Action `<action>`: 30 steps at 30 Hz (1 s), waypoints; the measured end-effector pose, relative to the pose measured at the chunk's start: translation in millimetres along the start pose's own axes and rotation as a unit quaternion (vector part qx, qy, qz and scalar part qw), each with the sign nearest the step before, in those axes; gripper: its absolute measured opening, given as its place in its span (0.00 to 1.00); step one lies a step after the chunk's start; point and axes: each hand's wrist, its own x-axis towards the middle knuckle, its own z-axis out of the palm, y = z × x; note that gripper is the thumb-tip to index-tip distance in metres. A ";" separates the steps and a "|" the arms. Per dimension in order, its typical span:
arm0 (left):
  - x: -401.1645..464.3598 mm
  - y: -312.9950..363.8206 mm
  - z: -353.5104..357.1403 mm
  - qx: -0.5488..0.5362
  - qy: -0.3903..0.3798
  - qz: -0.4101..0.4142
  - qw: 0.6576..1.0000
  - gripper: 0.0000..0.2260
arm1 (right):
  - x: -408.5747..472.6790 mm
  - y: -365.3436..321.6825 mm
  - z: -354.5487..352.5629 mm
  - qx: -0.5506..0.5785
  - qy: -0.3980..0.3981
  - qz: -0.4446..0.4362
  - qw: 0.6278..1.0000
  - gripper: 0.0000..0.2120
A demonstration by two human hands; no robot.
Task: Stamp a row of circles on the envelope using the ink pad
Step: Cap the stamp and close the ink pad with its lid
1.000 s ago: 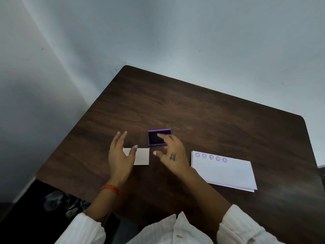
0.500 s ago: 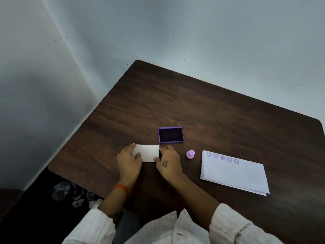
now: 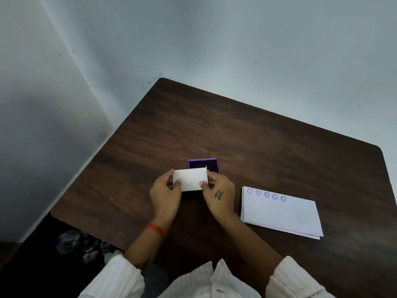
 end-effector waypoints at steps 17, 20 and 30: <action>20.6 19.5 52.5 0.045 -0.030 0.020 0.998 0.18 | 56.4 23.1 -17.2 -0.044 -0.008 0.066 0.997 0.14; 20.9 16.1 56.1 0.062 -0.034 0.001 0.998 0.19 | 57.6 27.7 -13.0 -0.054 -0.025 0.084 0.995 0.14; 22.0 12.6 54.1 0.070 -0.020 -0.011 0.997 0.19 | 59.5 26.1 -7.7 -0.072 -0.040 0.083 0.993 0.14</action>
